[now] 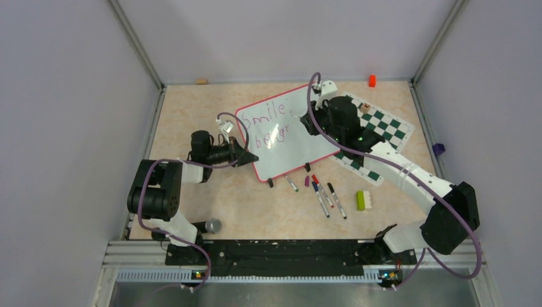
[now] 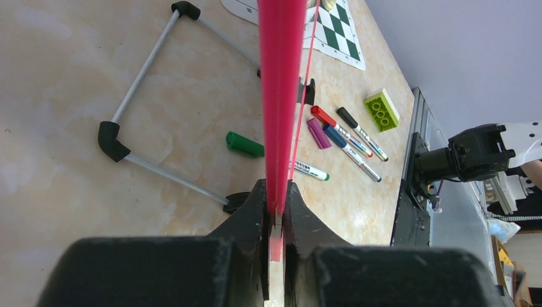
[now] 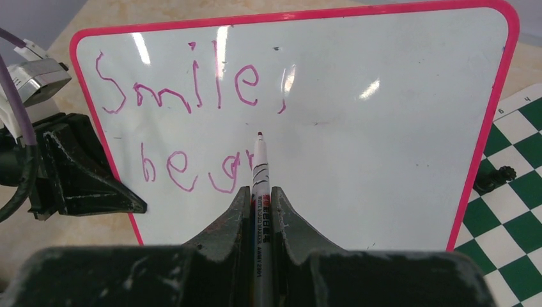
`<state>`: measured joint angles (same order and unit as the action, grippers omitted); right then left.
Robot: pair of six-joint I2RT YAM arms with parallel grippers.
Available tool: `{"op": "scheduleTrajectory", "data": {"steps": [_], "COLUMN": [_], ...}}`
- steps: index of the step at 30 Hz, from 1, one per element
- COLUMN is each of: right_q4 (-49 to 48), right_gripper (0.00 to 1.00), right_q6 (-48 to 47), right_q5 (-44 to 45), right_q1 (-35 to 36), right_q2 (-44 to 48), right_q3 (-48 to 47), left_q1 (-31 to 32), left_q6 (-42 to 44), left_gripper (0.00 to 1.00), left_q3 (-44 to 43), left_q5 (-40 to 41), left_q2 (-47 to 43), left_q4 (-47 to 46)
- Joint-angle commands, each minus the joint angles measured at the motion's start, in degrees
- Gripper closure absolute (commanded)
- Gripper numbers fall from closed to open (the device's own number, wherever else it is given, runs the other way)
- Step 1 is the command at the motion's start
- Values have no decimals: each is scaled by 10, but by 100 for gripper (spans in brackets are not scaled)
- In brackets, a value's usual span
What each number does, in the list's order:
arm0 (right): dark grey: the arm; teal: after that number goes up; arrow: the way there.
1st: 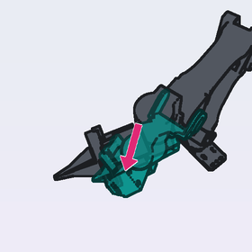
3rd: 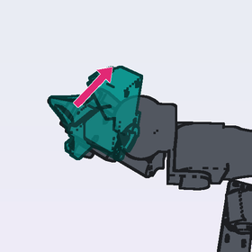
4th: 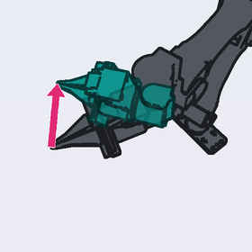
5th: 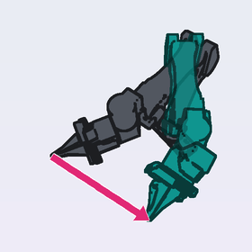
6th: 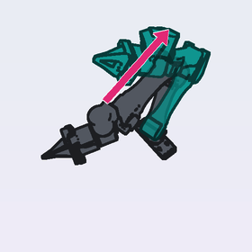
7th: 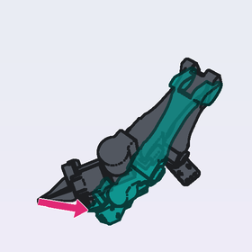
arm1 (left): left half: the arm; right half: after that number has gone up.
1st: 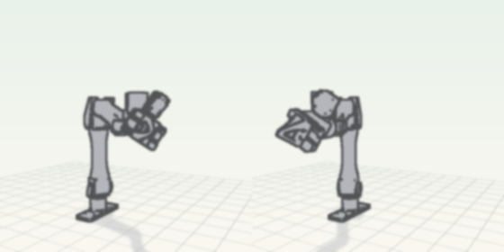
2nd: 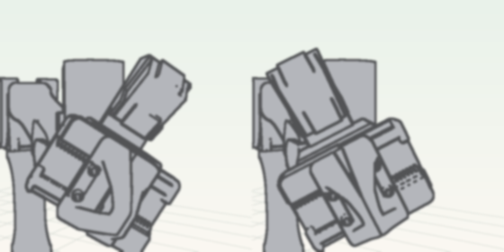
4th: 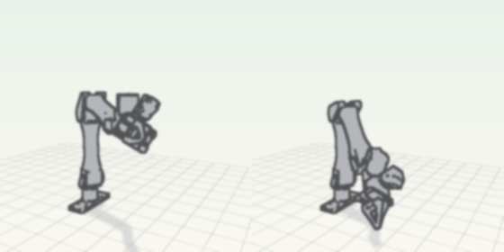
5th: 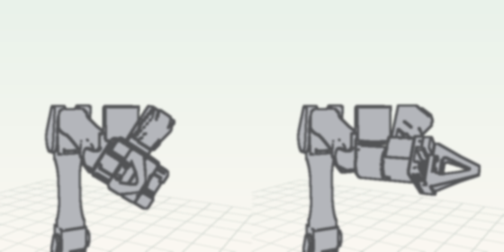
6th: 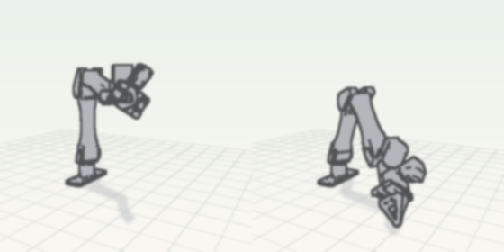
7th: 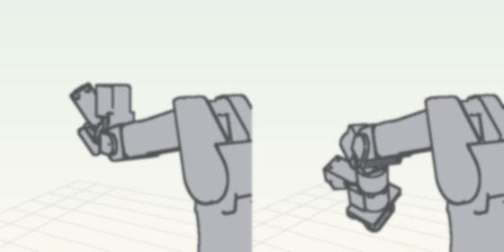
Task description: Write a sentence on the whiteboard
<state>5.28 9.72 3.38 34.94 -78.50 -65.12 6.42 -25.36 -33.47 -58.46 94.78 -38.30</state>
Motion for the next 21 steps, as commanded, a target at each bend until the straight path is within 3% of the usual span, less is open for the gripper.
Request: {"op": "scheduleTrajectory", "data": {"steps": [1, 21], "right_q4": [-4, 3], "right_gripper": [100, 100], "right_q6": [9, 11], "right_q5": [-3, -11], "right_q1": [-8, -8], "right_q2": [3, -48], "right_q3": [9, -1], "left_q1": [7, 7], "left_q6": [5, 5], "left_gripper": [100, 100], "left_q3": [7, 7], "left_q5": [43, 43], "left_q2": [22, 21], "left_q4": [73, 73]}}
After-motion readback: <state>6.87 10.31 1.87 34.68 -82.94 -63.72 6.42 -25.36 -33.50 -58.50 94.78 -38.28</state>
